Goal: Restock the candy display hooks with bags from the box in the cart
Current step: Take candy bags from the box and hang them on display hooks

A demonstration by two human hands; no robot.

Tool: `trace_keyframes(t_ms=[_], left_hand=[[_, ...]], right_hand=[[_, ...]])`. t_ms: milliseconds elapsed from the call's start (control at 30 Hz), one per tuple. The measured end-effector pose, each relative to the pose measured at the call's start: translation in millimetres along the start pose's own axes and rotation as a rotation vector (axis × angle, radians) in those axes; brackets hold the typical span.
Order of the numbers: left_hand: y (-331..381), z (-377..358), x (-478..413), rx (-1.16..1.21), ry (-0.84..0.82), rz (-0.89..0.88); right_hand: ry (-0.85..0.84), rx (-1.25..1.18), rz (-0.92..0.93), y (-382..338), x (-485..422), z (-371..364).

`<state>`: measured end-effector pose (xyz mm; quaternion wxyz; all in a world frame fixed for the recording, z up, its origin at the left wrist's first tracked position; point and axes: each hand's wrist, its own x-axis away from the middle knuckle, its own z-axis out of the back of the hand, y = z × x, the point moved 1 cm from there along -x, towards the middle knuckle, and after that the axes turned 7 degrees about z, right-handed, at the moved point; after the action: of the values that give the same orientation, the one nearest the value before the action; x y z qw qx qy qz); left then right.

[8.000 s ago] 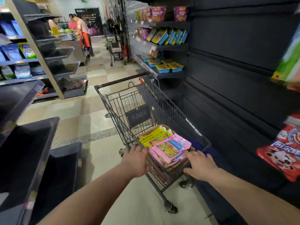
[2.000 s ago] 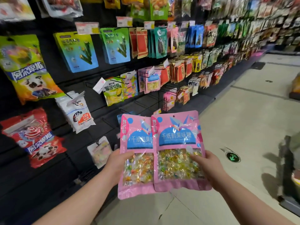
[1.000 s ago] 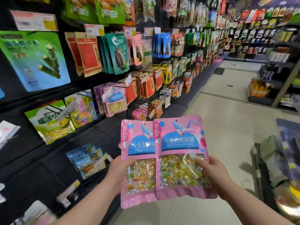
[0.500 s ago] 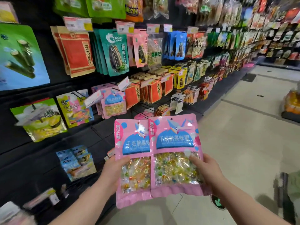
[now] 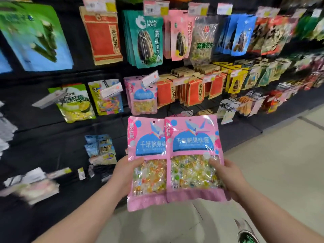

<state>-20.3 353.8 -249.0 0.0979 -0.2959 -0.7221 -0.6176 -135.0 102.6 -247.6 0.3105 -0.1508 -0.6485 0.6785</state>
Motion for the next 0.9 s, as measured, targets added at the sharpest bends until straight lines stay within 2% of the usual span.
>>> trace_keyframes(t_ms=[100, 500, 900], left_hand=[[4.3, 7.9, -10.9, -0.005, 0.087, -0.037], [34.4, 14.3, -112.8, 0.034, 0.164, 0.007], [59.3, 46.8, -172.7, 0.113, 0.318, -0.031]], right_hand=[[-0.060, 0.044, 0.023, -0.1, -24.1, -15.2], [-0.137, 0.162, 0.039, -27.4, -136.5, -62.7], [-0.266, 0.113, 0.065, -42.8, -223.1, -127.3]])
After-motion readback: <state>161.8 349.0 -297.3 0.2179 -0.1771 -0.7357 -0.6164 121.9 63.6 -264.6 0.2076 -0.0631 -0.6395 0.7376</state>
